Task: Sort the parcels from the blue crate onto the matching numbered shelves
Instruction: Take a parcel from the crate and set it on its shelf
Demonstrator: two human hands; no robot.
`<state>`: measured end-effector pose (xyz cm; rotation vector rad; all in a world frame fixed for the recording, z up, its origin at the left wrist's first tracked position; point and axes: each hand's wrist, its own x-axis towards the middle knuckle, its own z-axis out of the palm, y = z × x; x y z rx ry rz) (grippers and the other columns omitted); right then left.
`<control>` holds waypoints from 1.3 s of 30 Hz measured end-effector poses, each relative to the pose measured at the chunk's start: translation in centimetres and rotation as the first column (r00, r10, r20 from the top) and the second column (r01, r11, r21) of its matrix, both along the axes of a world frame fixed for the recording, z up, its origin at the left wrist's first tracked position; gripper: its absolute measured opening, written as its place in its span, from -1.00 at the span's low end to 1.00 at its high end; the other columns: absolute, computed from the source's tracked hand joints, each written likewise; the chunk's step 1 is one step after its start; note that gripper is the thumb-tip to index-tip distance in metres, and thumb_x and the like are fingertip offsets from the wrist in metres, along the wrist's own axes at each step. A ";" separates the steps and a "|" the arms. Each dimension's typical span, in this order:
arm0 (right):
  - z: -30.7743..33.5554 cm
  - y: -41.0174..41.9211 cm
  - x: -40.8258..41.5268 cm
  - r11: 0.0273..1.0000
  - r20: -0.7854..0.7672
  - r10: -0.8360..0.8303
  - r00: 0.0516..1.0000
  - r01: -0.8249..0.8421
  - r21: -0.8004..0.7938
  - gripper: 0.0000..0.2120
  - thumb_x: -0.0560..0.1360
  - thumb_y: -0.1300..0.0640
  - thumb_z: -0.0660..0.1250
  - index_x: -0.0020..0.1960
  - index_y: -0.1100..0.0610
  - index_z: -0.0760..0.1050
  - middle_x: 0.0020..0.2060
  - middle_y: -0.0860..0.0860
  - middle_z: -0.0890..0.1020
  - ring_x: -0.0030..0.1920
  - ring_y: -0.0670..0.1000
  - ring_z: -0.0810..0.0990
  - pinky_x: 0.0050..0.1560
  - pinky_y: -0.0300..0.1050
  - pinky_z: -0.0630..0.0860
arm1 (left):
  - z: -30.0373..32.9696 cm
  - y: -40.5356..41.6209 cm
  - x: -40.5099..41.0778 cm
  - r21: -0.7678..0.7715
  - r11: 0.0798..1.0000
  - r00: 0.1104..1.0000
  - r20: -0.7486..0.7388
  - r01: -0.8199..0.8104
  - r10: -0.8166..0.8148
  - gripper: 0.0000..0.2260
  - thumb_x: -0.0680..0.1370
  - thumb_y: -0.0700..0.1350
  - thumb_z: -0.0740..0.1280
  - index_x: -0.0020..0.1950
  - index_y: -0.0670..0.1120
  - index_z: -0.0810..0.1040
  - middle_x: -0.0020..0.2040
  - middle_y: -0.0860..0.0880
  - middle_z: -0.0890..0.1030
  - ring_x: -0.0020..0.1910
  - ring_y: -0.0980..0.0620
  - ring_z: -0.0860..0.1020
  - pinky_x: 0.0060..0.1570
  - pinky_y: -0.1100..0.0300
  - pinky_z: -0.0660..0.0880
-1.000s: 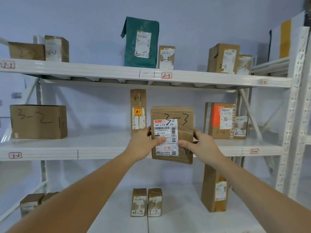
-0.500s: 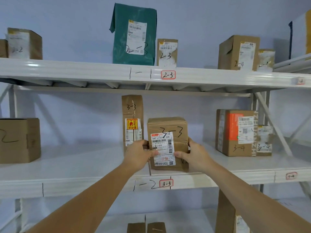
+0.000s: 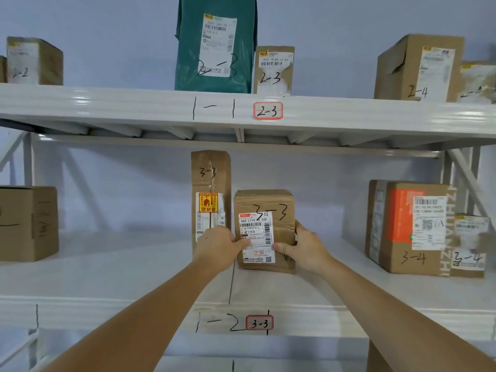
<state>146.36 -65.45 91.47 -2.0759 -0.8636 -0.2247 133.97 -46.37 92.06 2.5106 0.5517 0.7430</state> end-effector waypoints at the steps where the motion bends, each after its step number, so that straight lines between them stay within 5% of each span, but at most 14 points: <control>1: 0.1 0.2 0.4 1.000 -0.002 0.006 1.000 -0.006 -0.001 -0.38 0.47 0.04 0.56 0.45 0.01 0.39 0.22 -0.06 0.67 0.17 -0.01 0.62 0.09 -0.24 0.50 | 0.1 0.0 0.4 0.021 1.000 1.000 -0.013 -0.011 0.011 -0.59 0.58 0.25 0.36 -0.21 -0.07 0.66 -0.28 0.03 0.70 -0.28 0.09 0.69 -0.21 0.18 0.64; 6: 0.3 1.6 2.0 1.000 -0.021 0.014 1.000 -0.014 0.001 -0.35 0.47 0.05 0.57 0.47 0.02 0.37 0.23 -0.05 0.66 0.21 -0.01 0.61 0.11 -0.22 0.45 | 0.1 0.1 1.5 0.085 0.992 0.996 -0.006 -0.092 0.093 -0.60 0.65 0.18 0.27 -0.21 -0.06 0.61 -0.31 0.05 0.62 -0.34 0.16 0.58 -0.42 0.32 0.32; 15: -0.1 2.9 2.6 0.998 -0.036 -0.040 0.999 0.041 0.038 -0.27 0.42 -0.04 0.59 0.50 -0.04 0.35 0.31 0.01 0.46 0.13 -0.04 0.51 0.32 -0.02 0.50 | -1.1 0.8 2.1 0.068 0.995 0.997 -0.019 -0.073 0.075 -0.61 0.65 0.18 0.25 -0.17 -0.04 0.65 -0.27 0.04 0.67 -0.28 0.11 0.64 -0.32 0.27 0.50; 22: 0.7 2.0 0.6 0.991 -0.090 -0.134 0.987 0.133 -0.017 0.14 0.39 -0.20 0.58 0.69 0.11 -0.06 0.57 0.09 0.27 0.55 0.14 0.31 0.52 0.13 0.32 | -0.4 0.9 -1.5 0.102 0.995 0.999 -0.041 0.014 -0.010 -0.63 0.64 0.16 0.28 -0.16 -0.06 0.68 -0.25 0.02 0.68 -0.26 0.10 0.62 -0.20 0.23 0.53; 25: 1.3 0.2 -0.6 0.986 -0.047 -0.166 0.985 0.166 -0.012 -0.04 0.48 -0.19 0.50 0.67 0.11 0.07 0.60 0.10 0.25 0.55 0.14 0.32 0.52 0.15 0.32 | 0.2 1.7 -4.0 0.100 0.992 0.994 -0.081 0.081 -0.073 -0.61 0.61 0.23 0.28 -0.13 -0.05 0.67 -0.22 0.04 0.66 -0.23 0.06 0.60 -0.25 0.24 0.47; 29: 2.0 -1.9 -4.0 0.966 0.188 -0.221 0.957 0.242 -0.096 -0.24 0.57 -0.19 0.38 0.63 0.12 0.21 0.57 0.05 0.30 0.52 0.09 0.35 0.50 0.02 0.32 | 0.2 2.6 -7.8 0.135 0.965 0.958 -0.212 0.226 -0.195 -0.62 0.67 0.23 0.16 0.14 -0.01 0.62 0.14 -0.02 0.67 0.08 -0.02 0.62 -0.05 0.17 0.55; 33: 2.5 -2.7 -9.5 0.965 0.287 0.069 0.955 0.009 -0.263 -0.47 0.63 -0.13 0.31 0.57 -0.09 0.32 0.50 -0.05 0.42 0.47 0.00 0.39 0.42 -0.12 0.31 | 0.1 2.6 -12.3 0.138 0.958 0.955 -0.197 0.251 -0.222 -0.53 0.68 0.13 0.25 0.59 0.08 0.34 0.56 0.01 0.42 0.48 -0.04 0.42 0.40 0.13 0.35; 36: 2.1 -2.2 -13.2 0.830 0.264 0.272 0.925 -0.087 -0.550 -0.42 0.67 -0.18 0.18 0.64 -0.07 0.18 0.57 -0.07 0.32 0.56 0.03 0.29 0.52 -0.05 0.26 | 0.1 2.3 -16.0 0.226 0.935 0.931 -0.306 0.273 -0.198 -0.50 0.70 0.11 0.22 0.64 0.10 0.23 0.62 0.06 0.30 0.56 0.03 0.30 0.49 0.18 0.21; 39: 1.5 -1.6 -16.7 0.740 0.248 0.387 0.888 -0.139 -0.658 -0.41 0.68 -0.19 0.13 0.65 -0.07 0.11 0.59 -0.02 0.29 0.58 0.06 0.26 0.55 0.03 0.24 | -0.2 1.7 -20.1 0.273 0.938 0.929 -0.353 0.213 -0.108 -0.49 0.70 0.16 0.18 0.63 0.07 0.24 0.63 0.07 0.27 0.57 0.05 0.28 0.52 0.16 0.18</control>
